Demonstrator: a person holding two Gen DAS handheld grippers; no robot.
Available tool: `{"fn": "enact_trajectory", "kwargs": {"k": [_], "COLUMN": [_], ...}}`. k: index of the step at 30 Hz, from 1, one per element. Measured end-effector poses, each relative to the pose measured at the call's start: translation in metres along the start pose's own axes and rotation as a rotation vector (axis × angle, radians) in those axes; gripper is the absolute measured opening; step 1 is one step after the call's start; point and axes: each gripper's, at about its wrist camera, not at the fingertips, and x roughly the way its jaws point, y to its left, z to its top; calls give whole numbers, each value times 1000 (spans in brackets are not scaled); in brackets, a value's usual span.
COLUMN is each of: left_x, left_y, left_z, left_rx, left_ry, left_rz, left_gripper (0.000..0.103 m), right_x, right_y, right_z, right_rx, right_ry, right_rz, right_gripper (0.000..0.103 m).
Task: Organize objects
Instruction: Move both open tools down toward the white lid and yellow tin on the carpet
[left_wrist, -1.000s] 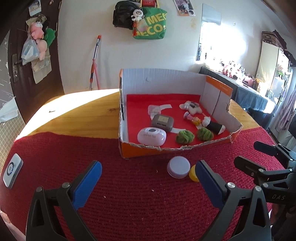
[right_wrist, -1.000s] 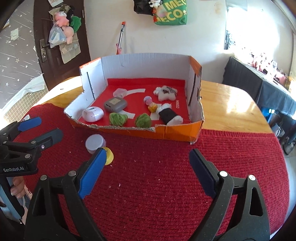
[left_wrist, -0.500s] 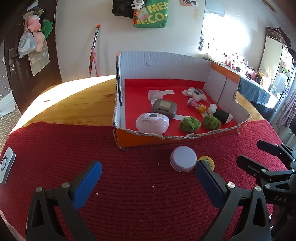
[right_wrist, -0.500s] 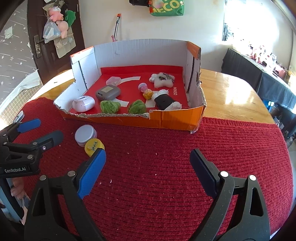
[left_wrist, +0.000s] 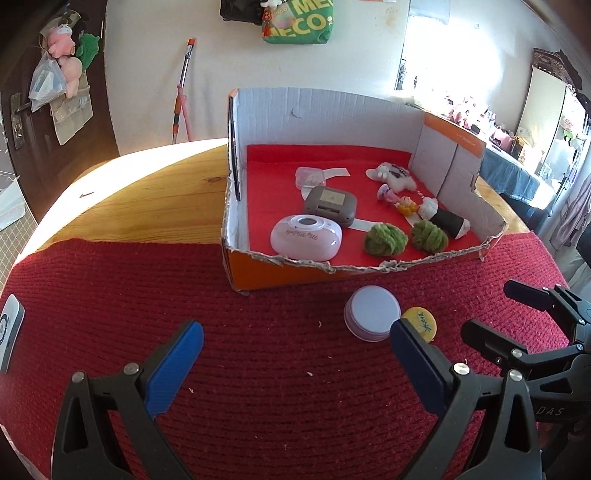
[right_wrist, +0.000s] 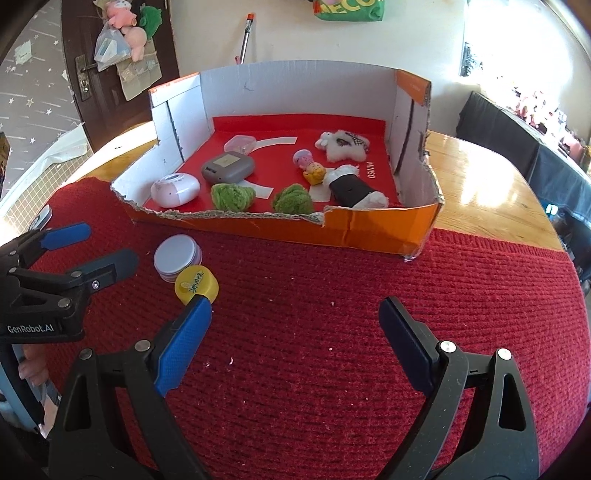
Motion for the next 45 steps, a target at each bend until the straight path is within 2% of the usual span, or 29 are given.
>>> {"fn": "enact_trajectory", "kwargs": {"k": [10, 18, 21, 23, 29, 33, 36, 43, 45], "left_x": [1, -1, -2, -1, 6, 14, 16, 18, 18], "left_y": [9, 14, 16, 15, 7, 0, -1, -5, -9], "left_z": [4, 6, 5, 5, 6, 7, 9, 12, 11], "left_rx": [27, 43, 50, 55, 85, 108, 130, 190, 220], "left_ry": [9, 9, 13, 20, 46, 70, 73, 77, 76], "left_rz": [5, -1, -2, -10, -33, -77, -108, -159, -167], "left_gripper": [103, 103, 103, 103, 103, 103, 103, 94, 89], "right_x": [13, 27, 30, 32, 27, 22, 17, 22, 25], "right_y": [15, 32, 35, 33, 8, -3, 0, 11, 14], "right_z": [2, 6, 7, 9, 10, 10, 10, 11, 11], "right_rx": [-51, -108, -130, -128, -63, -62, -121, -238, -258], "right_ry": [45, 90, 98, 95, 84, 79, 60, 69, 72], "right_rz": [72, 91, 63, 34, 21, 100, 120, 157, 164], "right_gripper": [93, 93, 93, 93, 93, 93, 93, 81, 77]}}
